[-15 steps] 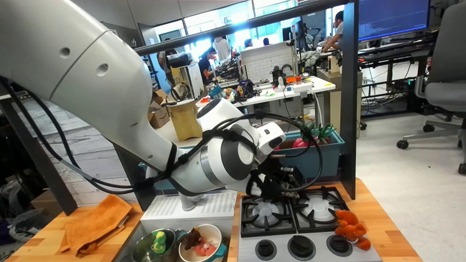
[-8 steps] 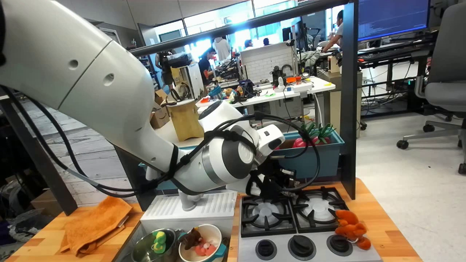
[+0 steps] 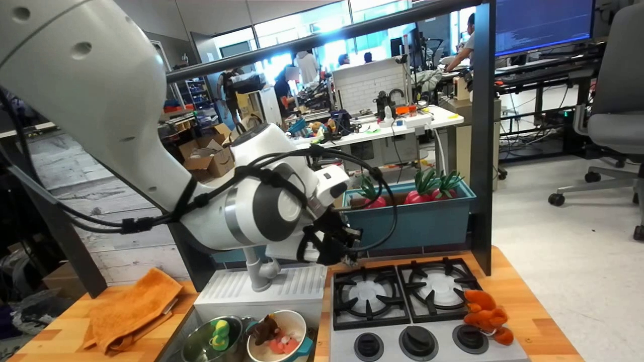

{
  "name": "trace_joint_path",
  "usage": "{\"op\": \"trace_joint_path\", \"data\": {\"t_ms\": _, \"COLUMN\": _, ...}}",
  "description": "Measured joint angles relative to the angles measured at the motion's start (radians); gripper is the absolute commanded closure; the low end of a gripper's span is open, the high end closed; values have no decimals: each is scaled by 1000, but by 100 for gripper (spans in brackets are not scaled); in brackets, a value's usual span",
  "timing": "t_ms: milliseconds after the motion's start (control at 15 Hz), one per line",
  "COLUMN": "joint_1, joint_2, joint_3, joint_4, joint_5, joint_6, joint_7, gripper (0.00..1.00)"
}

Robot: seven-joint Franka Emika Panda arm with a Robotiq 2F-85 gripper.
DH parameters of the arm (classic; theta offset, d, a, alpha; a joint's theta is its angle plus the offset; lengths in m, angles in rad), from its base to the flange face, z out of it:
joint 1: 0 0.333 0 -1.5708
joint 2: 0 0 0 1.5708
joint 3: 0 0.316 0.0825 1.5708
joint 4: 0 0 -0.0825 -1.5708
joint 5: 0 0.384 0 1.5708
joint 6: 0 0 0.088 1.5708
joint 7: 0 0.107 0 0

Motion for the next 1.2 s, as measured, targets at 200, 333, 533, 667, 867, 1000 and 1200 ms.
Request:
{"op": "trace_joint_path", "data": {"t_ms": 200, "joint_1": -33, "joint_2": -96, "joint_3": 120, "joint_4": -156, "joint_5": -19, "joint_6": 15, "joint_7": -119, "gripper": 96}}
{"op": "trace_joint_path", "data": {"t_ms": 333, "joint_1": -69, "joint_2": -145, "joint_3": 205, "joint_4": -267, "joint_5": -44, "joint_6": 32, "joint_7": -192, "gripper": 96}}
{"op": "trace_joint_path", "data": {"t_ms": 533, "joint_1": -127, "joint_2": -192, "joint_3": 314, "joint_4": -440, "joint_5": -110, "joint_6": 130, "joint_7": -289, "gripper": 96}}
{"op": "trace_joint_path", "data": {"t_ms": 667, "joint_1": -147, "joint_2": -213, "joint_3": 361, "joint_4": -562, "joint_5": -163, "joint_6": 233, "joint_7": -323, "gripper": 96}}
{"op": "trace_joint_path", "data": {"t_ms": 867, "joint_1": -131, "joint_2": -226, "joint_3": 374, "joint_4": -691, "joint_5": -212, "joint_6": 376, "joint_7": -330, "gripper": 96}}
{"op": "trace_joint_path", "data": {"t_ms": 1000, "joint_1": -108, "joint_2": -226, "joint_3": 363, "joint_4": -710, "joint_5": -229, "joint_6": 423, "joint_7": -333, "gripper": 96}}
{"op": "trace_joint_path", "data": {"t_ms": 1200, "joint_1": -74, "joint_2": -226, "joint_3": 345, "joint_4": -681, "joint_5": -231, "joint_6": 426, "joint_7": -333, "gripper": 96}}
